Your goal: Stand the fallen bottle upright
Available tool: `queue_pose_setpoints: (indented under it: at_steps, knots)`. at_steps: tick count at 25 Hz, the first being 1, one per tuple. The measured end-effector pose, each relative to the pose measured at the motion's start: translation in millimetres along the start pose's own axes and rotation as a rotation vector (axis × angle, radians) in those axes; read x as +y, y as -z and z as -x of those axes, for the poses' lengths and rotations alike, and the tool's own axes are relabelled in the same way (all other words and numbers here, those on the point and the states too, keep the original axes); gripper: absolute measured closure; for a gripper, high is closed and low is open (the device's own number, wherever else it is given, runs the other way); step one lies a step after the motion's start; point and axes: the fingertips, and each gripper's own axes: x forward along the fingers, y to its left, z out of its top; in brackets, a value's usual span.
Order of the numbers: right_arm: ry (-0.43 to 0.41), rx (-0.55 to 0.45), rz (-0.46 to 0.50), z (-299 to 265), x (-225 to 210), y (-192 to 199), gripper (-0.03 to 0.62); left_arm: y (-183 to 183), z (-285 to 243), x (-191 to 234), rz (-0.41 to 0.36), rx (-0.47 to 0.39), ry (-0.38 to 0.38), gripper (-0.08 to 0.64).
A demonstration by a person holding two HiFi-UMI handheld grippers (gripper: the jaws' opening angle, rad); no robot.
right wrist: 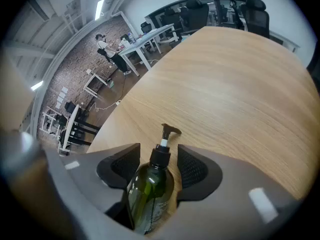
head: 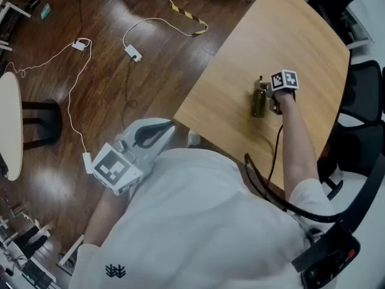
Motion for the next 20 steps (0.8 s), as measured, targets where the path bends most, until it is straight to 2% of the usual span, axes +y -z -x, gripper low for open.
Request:
queue_pose_setpoints:
  at_steps: [2,4,6,14,20]
  knots:
    - [-0.015,0.008,-0.006,-1.8,-1.9,-1.1,0.385,-1.2,-6.1,1.0,0.006,0.003,-0.005,0.557]
    - [-0.029,-0.005,-0.005,-1.0,-0.8,-4.5,0.452,-2.2,-11.4,2.1,0.005,0.01,-0.008,0.557]
    - [-0.032,-0.053,0.015,4.2,2.9,-10.0,0.457,-5.6,-16.6,1.5,0.004,0.004,-0.006,0.557]
    - [0.048,-0.424,0.258,67.0,48.4,-40.7,0.466,-6.3,-23.4,2.6,-0.015,0.017,0.022,0.557]
    - [0.148,-0.609,0.398,96.8,72.3,-31.0,0.469,-14.0,-27.3,-3.2,-0.031,0.006,0.065,0.557]
